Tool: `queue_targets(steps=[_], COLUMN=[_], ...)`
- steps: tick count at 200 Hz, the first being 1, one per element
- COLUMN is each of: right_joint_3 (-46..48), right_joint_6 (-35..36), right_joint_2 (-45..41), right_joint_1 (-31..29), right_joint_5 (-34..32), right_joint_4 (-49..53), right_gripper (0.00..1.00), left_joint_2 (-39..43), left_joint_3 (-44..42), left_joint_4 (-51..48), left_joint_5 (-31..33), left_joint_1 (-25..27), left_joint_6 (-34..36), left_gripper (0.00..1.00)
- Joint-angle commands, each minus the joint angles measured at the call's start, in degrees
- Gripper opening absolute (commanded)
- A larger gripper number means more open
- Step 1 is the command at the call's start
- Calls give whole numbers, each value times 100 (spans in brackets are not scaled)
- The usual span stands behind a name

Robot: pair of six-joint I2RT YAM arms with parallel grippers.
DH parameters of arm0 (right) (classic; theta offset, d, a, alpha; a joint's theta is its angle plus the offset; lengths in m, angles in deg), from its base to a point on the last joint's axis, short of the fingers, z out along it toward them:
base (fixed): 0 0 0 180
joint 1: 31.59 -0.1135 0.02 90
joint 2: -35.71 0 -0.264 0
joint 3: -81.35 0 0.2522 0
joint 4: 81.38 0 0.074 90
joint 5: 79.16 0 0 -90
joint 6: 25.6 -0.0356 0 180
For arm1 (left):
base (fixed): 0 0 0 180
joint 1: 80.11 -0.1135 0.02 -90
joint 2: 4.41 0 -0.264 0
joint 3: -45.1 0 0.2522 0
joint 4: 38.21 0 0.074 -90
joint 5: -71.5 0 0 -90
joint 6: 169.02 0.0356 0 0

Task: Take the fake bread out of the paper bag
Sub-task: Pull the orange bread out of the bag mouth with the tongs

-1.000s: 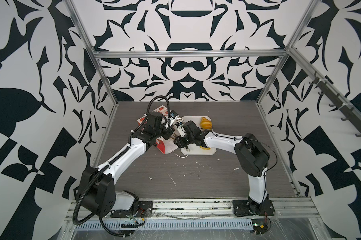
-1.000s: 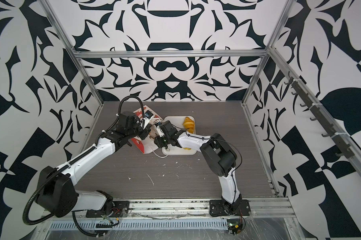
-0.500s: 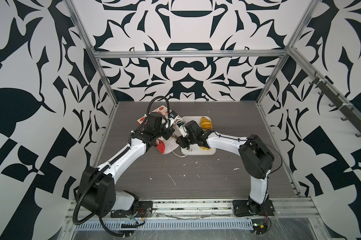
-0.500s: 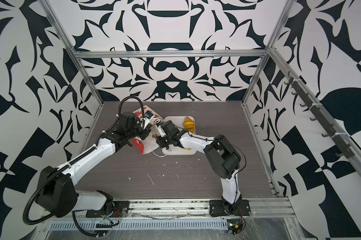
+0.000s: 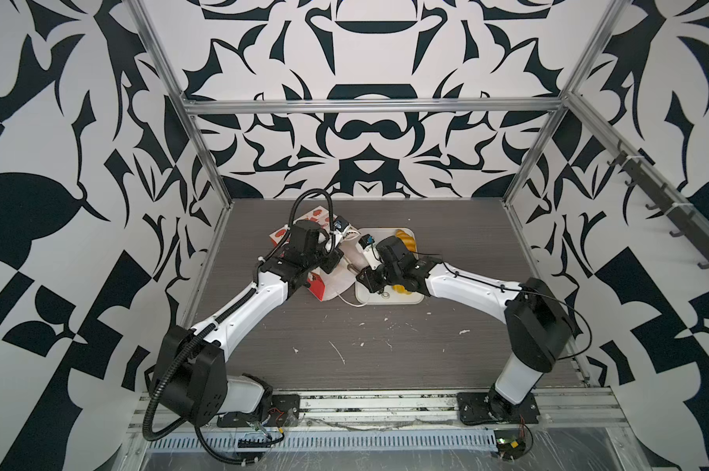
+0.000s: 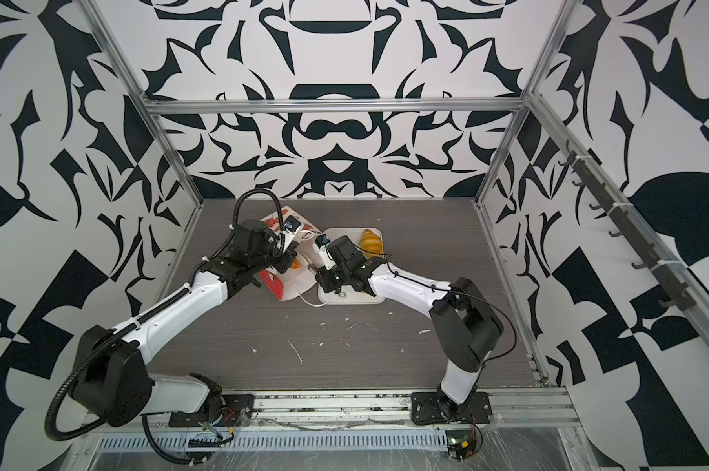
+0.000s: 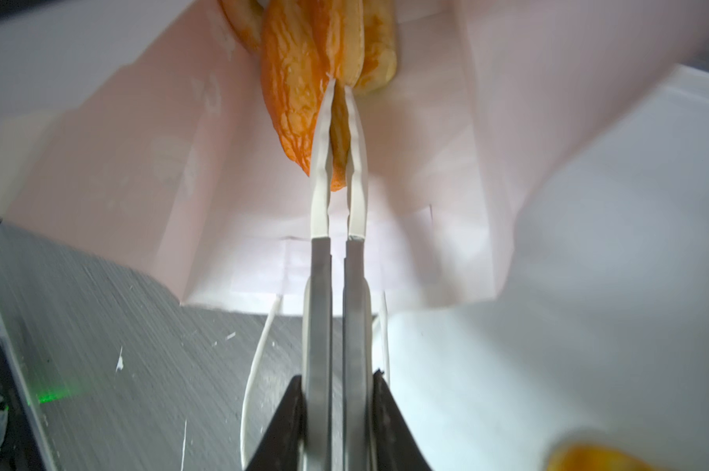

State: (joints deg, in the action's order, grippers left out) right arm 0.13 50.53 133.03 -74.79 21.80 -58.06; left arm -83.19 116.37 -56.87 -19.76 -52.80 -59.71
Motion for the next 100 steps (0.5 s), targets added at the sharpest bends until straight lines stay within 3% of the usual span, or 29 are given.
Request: queue_targets(steps=[1,63,100], right_joint_3=[132,795,1007], right_joint_6=[-50,-430,-418], right_joint_2=[-575,-1522,-1550], right_joint_1=[12,7,13], right_joint_5=[-76,23,149], right_joint_4=[96,511,529], right_gripper=[26,25,25], left_joint_2=[-43,-32,-49], left_joint_3=[-85,-101,-83], left_joint_4=[146,148,163], left_joint_5=[77,106,76], left_joint_1=[3,3,2], left_joint_6=[-56,-65,-61], left_gripper=[0,0,0])
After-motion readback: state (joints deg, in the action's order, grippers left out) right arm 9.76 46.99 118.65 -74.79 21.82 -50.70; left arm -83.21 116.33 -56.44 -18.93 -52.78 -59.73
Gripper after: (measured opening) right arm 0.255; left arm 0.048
